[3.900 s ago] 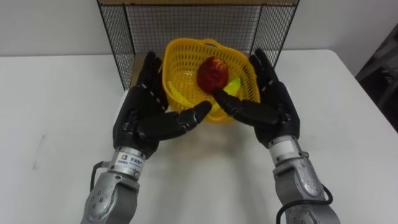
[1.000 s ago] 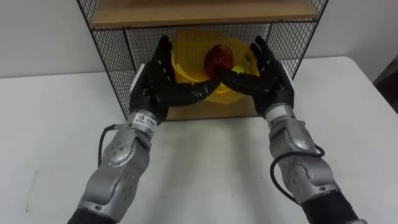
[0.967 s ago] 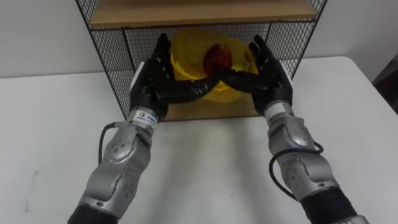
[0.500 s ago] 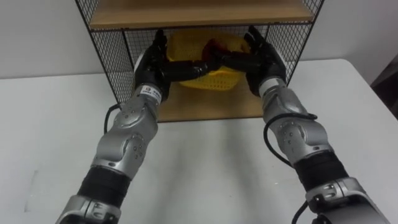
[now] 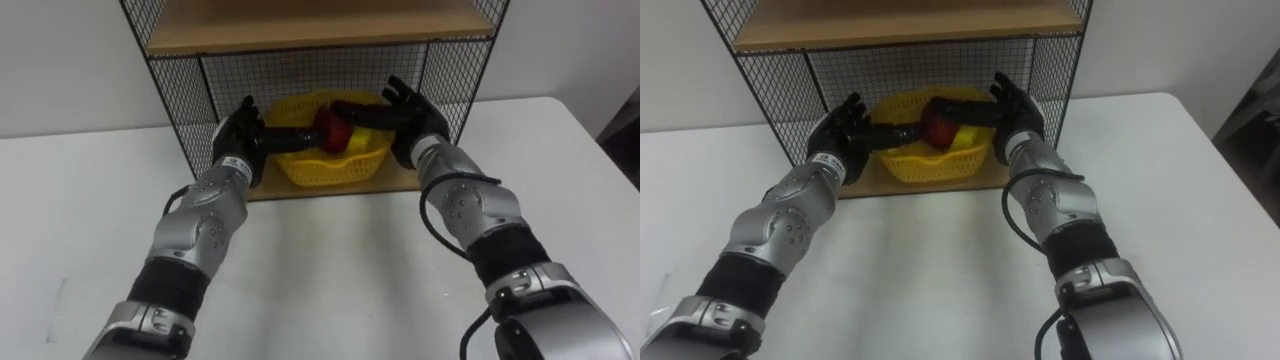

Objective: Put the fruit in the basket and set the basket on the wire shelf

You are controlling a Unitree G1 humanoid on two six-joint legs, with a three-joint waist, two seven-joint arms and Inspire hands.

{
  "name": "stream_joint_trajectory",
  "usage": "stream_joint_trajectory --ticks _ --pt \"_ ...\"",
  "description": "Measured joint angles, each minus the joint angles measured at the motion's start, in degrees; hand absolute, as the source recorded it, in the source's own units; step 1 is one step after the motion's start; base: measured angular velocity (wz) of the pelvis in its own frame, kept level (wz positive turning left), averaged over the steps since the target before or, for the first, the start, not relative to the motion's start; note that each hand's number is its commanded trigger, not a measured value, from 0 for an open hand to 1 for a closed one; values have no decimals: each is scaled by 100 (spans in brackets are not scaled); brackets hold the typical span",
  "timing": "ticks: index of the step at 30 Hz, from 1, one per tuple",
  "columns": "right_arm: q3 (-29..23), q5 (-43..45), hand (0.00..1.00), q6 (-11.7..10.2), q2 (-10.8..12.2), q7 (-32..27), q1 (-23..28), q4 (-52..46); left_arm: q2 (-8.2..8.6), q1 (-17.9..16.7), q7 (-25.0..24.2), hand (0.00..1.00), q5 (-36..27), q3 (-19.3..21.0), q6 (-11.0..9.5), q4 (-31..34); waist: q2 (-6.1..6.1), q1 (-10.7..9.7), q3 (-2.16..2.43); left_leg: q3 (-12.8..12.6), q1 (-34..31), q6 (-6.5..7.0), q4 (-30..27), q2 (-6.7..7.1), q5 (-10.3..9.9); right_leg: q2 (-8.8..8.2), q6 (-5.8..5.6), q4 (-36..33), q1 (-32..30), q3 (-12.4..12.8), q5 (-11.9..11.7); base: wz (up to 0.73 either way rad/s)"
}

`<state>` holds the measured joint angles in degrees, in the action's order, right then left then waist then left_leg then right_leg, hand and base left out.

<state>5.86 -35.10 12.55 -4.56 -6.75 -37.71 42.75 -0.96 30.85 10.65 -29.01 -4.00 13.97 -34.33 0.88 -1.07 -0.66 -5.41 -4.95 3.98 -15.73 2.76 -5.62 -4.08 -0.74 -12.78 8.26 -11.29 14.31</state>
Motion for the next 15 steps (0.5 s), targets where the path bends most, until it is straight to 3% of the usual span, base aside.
stream_joint_trajectory --ticks 15 --pt "-62 -42 0 1 -137 190 91 128 -78 -76 374 0 7 396 -7 223 6 -7 -1 82 0 -2 5 31 0 -7 -1 31 71 -98 0 3"
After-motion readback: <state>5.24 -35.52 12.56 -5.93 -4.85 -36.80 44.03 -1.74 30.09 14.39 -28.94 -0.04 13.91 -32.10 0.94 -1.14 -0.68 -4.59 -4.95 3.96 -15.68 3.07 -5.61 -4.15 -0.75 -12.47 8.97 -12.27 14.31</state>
